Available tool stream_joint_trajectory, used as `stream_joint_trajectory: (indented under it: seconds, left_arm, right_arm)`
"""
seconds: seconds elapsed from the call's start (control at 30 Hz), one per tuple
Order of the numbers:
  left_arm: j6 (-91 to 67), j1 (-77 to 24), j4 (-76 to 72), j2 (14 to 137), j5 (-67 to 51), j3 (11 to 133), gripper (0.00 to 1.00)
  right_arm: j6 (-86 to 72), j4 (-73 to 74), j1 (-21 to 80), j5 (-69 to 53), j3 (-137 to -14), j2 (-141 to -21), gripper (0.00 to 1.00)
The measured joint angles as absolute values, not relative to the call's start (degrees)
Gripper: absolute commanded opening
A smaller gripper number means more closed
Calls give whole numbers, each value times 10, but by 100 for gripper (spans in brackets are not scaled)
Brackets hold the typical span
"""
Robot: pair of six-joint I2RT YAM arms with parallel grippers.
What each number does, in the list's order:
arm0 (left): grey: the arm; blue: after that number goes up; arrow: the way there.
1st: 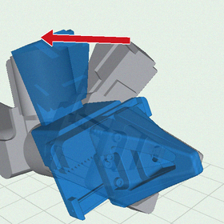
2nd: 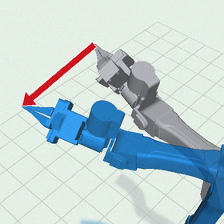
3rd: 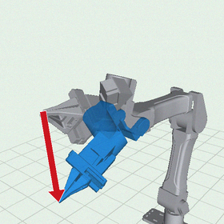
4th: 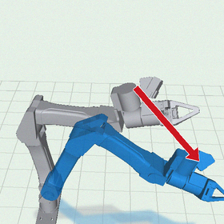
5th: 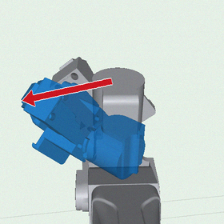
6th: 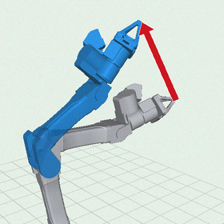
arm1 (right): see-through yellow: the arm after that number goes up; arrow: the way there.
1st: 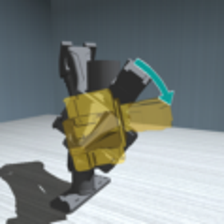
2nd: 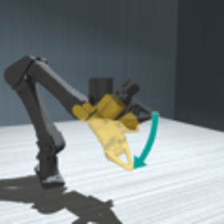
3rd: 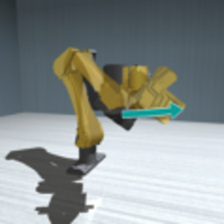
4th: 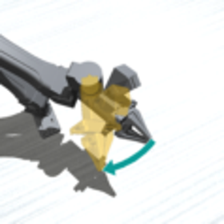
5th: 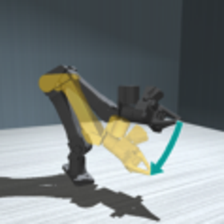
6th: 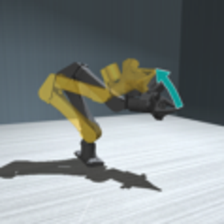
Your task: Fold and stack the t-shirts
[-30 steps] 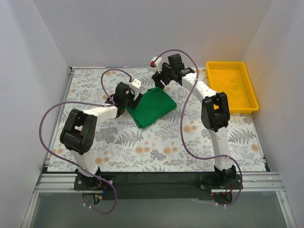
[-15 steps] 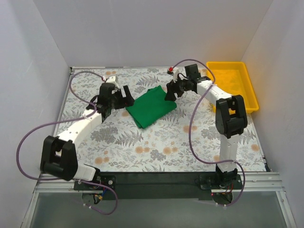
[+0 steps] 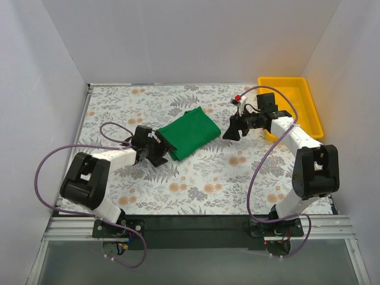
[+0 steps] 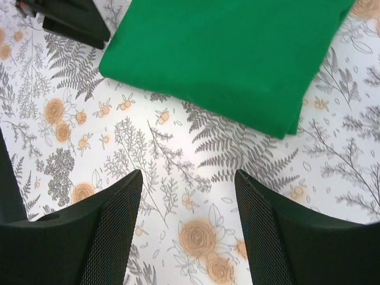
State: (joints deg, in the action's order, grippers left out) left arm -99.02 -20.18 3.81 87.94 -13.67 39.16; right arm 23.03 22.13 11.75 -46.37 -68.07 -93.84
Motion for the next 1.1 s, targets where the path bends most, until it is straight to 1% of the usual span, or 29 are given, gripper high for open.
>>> stream_joint_trajectory:
  seconds: [0.1, 0.13, 0.17, 0.2, 0.23, 0.27, 0.4, 0.5, 0.6, 0.67, 0.8, 0.9, 1.0, 1.03, 1.07, 1.1]
  left_arm:
    - [-1020, -203, 26, 929, -140, 426, 50]
    - [-1029, -203, 25, 946, -140, 439, 39]
    - [-1036, -203, 24, 958, -142, 447, 25]
    - [-1040, -203, 25, 972, -139, 456, 22]
    - [-1040, -204, 26, 985, -137, 463, 12]
    - [-1042, -204, 26, 994, -141, 471, 8]
    - [-1003, -201, 44, 996, -128, 482, 0]
    - [-952, -167, 67, 983, -132, 481, 0]
    - [-886, -91, 98, 974, -144, 488, 0]
    - [-830, -22, 132, 981, -157, 513, 0]
    - [-732, 88, 197, 1040, -156, 621, 0]
    - [-678, 136, 254, 1113, -129, 717, 8]
    - [-646, 159, 319, 1169, -107, 813, 11]
    - [-636, 161, 334, 1180, -83, 839, 16]
    - [-627, 162, 346, 1185, -57, 857, 31]
    - [-621, 162, 352, 1185, -29, 866, 40]
  right_arm:
    - [239, 222, 93, -473, -660, -924, 70]
    - [241, 222, 86, -476, -655, -922, 70]
    - [243, 221, 82, -479, -651, -920, 70]
    - [244, 222, 78, -482, -646, -919, 70]
    - [246, 222, 74, -486, -640, -915, 70]
    - [247, 222, 71, -488, -638, -914, 70]
    - [255, 222, 60, -500, -625, -904, 70]
    - [259, 223, 53, -509, -620, -894, 69]
    - [261, 222, 50, -515, -620, -888, 70]
    - [262, 222, 49, -519, -620, -885, 70]
    - [267, 223, 49, -530, -620, -884, 69]
    - [271, 224, 49, -539, -620, -884, 69]
    - [275, 227, 49, -543, -620, -884, 68]
    - [276, 228, 49, -544, -620, -884, 68]
    - [278, 229, 49, -544, -620, -884, 68]
    - [281, 231, 49, -544, -620, -884, 68]
